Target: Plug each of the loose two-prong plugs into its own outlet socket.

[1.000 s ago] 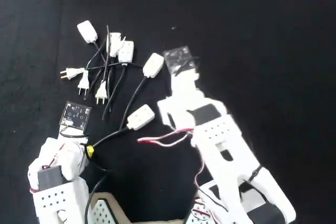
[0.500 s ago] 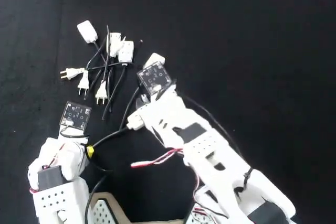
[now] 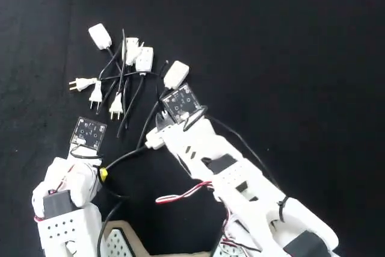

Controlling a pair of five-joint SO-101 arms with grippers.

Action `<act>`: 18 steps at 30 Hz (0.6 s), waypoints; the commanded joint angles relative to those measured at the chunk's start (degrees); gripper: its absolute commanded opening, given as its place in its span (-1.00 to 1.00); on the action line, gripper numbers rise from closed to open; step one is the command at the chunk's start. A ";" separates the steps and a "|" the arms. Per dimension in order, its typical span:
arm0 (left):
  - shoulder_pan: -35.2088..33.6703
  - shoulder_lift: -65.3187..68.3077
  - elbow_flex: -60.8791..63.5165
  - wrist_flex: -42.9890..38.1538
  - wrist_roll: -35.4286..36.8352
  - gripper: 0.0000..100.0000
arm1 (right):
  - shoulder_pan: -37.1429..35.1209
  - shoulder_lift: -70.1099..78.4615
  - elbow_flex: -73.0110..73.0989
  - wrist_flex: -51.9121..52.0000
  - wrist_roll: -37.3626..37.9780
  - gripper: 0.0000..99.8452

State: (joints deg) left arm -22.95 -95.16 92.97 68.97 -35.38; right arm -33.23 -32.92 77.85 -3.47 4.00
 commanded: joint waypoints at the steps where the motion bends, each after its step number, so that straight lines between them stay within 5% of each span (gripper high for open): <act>1: 0.66 -0.44 -0.75 0.44 -0.35 -0.50 | -0.62 -1.45 -0.22 -1.49 -0.53 -0.98; 18: 0.66 -0.44 -0.75 0.44 -0.44 -0.50 | -0.53 12.79 -4.62 -8.97 -2.46 -0.98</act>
State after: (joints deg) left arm -22.95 -95.16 92.97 68.97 -35.38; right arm -33.23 -21.41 76.35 -11.30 1.89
